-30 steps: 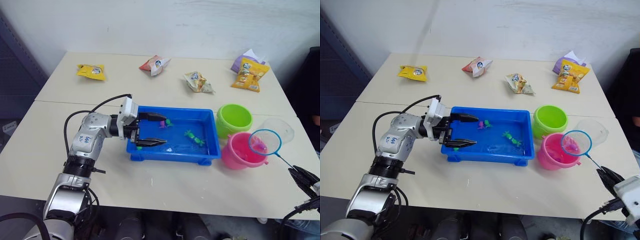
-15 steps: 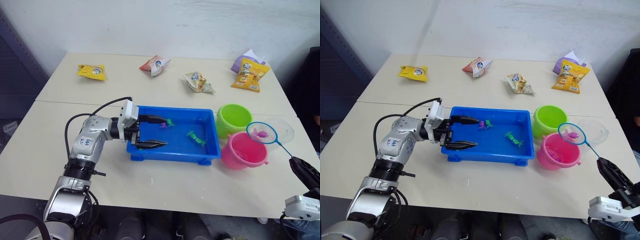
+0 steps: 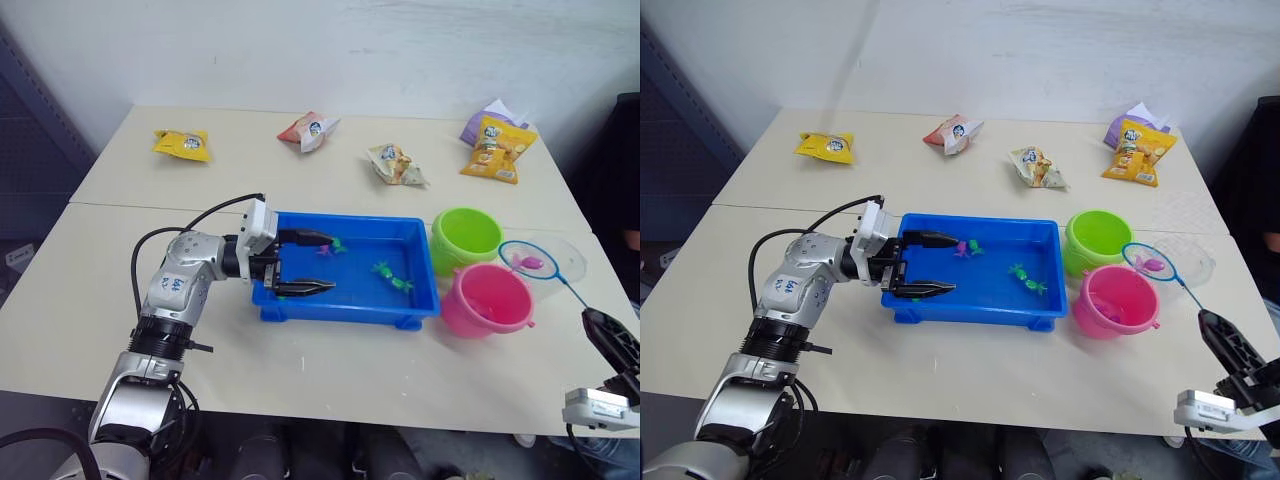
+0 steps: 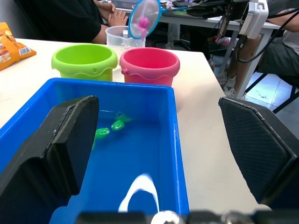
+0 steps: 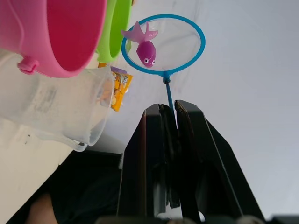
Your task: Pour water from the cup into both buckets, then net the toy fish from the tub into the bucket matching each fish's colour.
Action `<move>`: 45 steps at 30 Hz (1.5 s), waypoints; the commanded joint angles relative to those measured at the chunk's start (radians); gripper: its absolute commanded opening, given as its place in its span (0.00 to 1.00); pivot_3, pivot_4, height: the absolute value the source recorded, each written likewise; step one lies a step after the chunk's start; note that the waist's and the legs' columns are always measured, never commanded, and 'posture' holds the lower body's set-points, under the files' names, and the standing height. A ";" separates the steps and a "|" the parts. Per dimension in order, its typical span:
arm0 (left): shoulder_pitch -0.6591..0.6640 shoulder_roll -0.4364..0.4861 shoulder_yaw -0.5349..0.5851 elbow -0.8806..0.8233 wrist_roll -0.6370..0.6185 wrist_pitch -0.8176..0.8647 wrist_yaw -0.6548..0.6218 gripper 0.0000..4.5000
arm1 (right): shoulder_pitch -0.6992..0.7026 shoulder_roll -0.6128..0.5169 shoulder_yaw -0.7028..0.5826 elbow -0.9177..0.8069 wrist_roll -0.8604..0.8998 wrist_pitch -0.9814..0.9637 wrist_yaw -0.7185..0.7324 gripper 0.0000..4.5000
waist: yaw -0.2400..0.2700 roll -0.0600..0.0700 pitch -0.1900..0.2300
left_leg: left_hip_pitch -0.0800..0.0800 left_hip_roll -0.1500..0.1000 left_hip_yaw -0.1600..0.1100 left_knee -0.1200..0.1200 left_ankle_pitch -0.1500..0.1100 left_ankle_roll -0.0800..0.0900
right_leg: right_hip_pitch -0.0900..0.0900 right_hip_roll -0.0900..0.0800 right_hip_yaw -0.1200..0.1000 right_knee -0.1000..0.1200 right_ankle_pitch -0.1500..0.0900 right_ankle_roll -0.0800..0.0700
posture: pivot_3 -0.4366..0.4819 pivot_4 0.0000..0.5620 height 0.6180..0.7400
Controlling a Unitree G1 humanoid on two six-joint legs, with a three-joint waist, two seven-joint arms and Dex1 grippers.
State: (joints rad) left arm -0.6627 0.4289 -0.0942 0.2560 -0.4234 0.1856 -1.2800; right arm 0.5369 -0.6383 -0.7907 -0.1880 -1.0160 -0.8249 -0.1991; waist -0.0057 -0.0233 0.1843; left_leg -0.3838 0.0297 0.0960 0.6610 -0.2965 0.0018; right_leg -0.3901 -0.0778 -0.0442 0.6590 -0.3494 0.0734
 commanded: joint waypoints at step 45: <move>0.323 0.250 0.272 -0.159 -0.044 0.055 0.130 0.98 | -0.744 -0.128 0.857 -0.296 1.482 1.524 0.728 0.00 | -0.017 0.000 0.001 | 0.009 0.000 -0.006 -0.002 -0.006 0.007 | 0.013 -0.007 -0.005 -0.006 0.000 -0.001 | 0.48 0.27 0.98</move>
State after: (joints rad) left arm -0.3478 0.6698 0.1553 0.1333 -0.4456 0.2398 -1.1570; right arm -0.1807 -0.7662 0.0548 -0.4875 0.4825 0.7084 0.5016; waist -0.0231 -0.0230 0.1851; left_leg -0.3744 0.0297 0.0906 0.6594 -0.3025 0.0091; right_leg -0.3767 -0.0848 -0.0495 0.6531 -0.3498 0.0728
